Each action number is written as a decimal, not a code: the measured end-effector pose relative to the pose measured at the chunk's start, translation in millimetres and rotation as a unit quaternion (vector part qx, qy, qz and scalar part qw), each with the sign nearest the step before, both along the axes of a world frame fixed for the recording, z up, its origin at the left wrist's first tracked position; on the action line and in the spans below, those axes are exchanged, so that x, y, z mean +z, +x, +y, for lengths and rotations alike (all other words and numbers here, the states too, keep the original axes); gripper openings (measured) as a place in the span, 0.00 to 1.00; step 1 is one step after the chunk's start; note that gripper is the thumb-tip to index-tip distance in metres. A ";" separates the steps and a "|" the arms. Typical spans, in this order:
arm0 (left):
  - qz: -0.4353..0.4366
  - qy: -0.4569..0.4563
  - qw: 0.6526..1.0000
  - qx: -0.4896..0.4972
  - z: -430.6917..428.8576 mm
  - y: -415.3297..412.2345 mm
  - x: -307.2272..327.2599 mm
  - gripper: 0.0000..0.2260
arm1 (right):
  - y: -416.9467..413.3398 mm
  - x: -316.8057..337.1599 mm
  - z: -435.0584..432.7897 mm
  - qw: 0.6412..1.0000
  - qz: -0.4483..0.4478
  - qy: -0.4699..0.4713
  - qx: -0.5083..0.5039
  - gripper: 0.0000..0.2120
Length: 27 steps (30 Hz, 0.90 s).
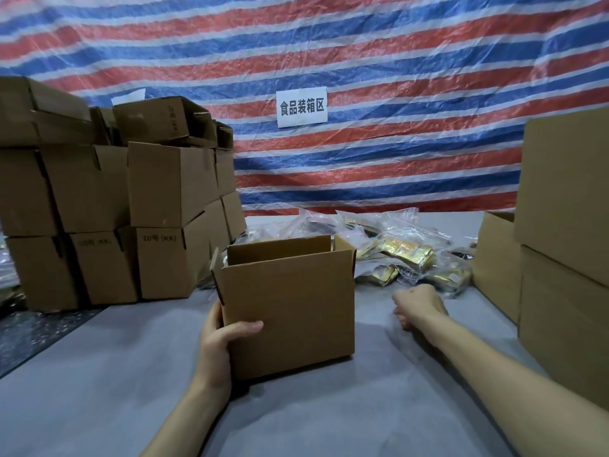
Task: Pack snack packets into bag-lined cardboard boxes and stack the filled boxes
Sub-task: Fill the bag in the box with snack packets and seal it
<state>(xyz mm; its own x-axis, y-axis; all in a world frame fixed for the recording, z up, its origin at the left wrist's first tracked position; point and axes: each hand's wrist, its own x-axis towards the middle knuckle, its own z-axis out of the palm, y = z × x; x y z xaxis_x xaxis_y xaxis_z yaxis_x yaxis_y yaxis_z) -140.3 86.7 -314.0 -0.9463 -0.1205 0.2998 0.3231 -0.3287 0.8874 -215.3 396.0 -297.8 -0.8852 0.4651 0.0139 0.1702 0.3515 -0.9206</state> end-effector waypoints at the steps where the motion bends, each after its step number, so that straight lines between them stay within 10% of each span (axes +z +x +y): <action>1: 0.004 -0.002 1.000 -0.001 0.7 0.8 0.2 0.34 | -2.5 2.8 -2.9 1.000 0.012 0.009 -0.020 0.09; 11: -0.019 -0.025 0.999 -0.039 1.8 -0.7 -2.1 0.34 | -36.9 43.0 -55.2 0.898 0.270 -0.338 0.079 0.09; 20: -0.026 -0.062 0.997 -0.043 -0.9 -7.0 -5.6 0.37 | -54.1 52.2 -62.6 0.871 0.140 -0.374 0.286 0.29; 27: -0.031 -0.079 0.995 -0.047 2.0 -2.7 3.6 0.42 | -51.3 70.2 -51.2 0.859 0.149 -0.397 0.288 0.23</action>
<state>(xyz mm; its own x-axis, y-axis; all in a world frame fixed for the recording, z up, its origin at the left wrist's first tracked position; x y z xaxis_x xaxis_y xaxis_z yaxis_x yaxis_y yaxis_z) -143.0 88.7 -310.4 -0.9686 0.0134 0.2484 0.2401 -0.2103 0.9477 -266.6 344.8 -227.5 -0.9837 -0.0818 0.1604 -0.1055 -0.4598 -0.8817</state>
